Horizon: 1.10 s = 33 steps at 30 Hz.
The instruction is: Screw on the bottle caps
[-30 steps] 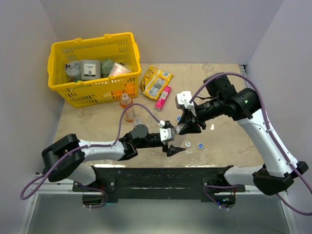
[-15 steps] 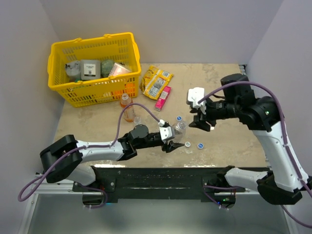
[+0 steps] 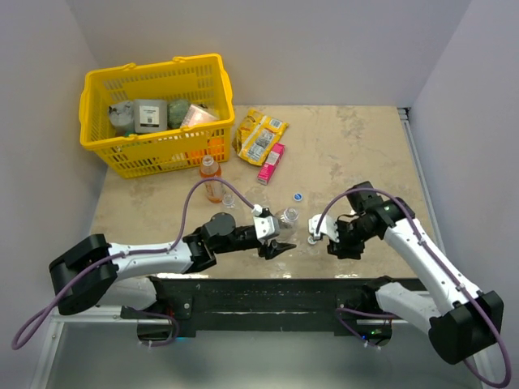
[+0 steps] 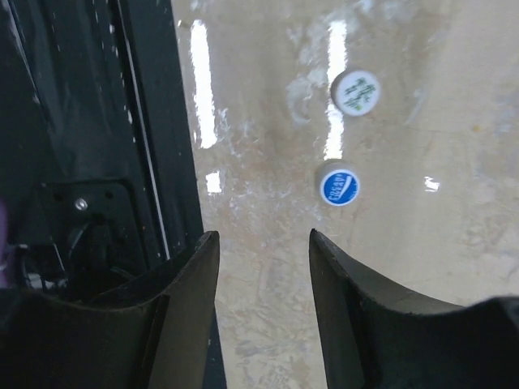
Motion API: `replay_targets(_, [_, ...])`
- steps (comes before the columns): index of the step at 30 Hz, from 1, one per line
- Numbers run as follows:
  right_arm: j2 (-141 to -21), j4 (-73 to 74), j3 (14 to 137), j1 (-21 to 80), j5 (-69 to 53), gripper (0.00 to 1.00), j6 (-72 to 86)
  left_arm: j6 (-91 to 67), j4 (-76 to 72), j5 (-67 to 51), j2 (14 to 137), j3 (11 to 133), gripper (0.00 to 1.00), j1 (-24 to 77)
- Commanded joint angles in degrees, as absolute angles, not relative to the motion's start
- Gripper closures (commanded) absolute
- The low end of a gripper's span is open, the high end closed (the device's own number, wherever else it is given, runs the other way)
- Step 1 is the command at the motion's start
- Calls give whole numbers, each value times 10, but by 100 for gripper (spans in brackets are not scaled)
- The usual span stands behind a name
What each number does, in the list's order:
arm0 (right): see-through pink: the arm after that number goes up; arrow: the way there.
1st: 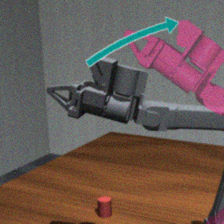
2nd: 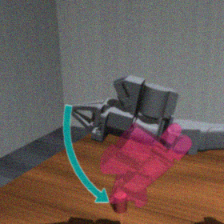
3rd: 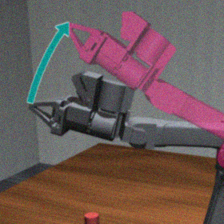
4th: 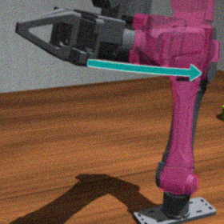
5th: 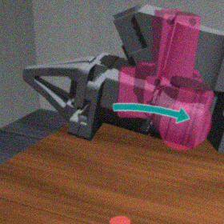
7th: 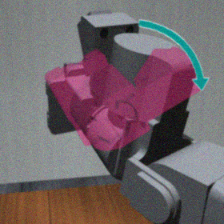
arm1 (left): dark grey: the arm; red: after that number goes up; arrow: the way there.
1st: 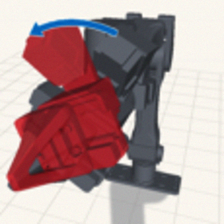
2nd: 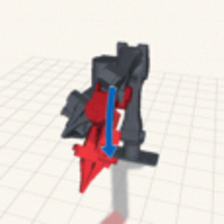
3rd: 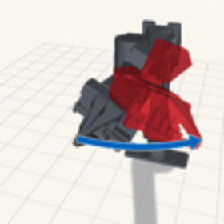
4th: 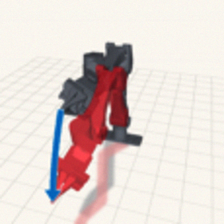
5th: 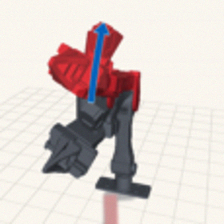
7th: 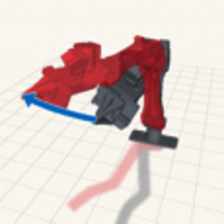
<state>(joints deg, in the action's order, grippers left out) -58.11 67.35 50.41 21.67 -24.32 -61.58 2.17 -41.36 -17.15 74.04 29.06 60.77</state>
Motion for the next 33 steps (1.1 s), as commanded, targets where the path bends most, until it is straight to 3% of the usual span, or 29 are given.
replay_targets(1, [-590,598,474,214,-239,53,-751,13,-409,-174,708,296,100,607])
replay_targets(4, [-639,592,464,214,-240,60,-805,4,-410,-176,708,299,100,607])
replay_targets(10, [-692,547,444,215,-227,61,-860,-12,-425,-178,708,300,100,607])
replay_targets(33, [-760,514,421,200,-184,50,-926,-13,-445,-167,715,291,100,607])
